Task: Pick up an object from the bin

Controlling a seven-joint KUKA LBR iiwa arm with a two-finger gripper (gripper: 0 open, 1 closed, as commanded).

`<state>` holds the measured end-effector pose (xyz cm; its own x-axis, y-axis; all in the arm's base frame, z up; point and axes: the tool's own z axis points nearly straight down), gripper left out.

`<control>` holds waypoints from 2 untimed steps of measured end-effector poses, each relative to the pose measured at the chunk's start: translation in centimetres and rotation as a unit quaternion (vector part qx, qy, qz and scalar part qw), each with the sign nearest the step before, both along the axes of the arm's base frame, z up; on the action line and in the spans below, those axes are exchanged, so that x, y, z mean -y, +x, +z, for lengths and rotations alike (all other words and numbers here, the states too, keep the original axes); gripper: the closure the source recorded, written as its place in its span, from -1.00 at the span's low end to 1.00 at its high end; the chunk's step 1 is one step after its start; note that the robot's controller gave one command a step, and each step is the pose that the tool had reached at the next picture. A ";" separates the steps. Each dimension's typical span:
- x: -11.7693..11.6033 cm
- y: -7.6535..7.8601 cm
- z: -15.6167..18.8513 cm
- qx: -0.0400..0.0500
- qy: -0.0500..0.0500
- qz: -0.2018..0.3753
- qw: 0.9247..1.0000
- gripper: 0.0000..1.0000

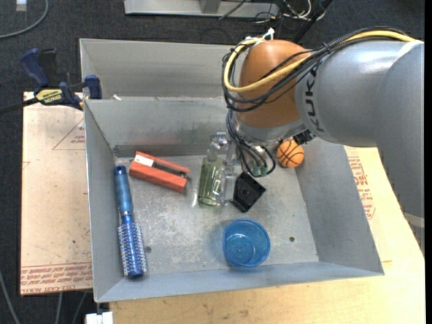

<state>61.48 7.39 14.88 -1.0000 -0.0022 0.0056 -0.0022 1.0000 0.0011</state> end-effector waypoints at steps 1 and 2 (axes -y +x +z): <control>0.0 0.1 0.5 0.003 0.000 -0.001 1.000 -1.00; -0.6 0.9 2.1 0.002 0.000 0.001 1.000 -1.00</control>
Offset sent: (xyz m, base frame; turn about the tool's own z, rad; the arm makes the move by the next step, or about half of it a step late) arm 0.0115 0.0088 0.0280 -0.0014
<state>62.38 8.00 16.99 -1.0000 -0.0041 0.0020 -0.0040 1.0000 0.0018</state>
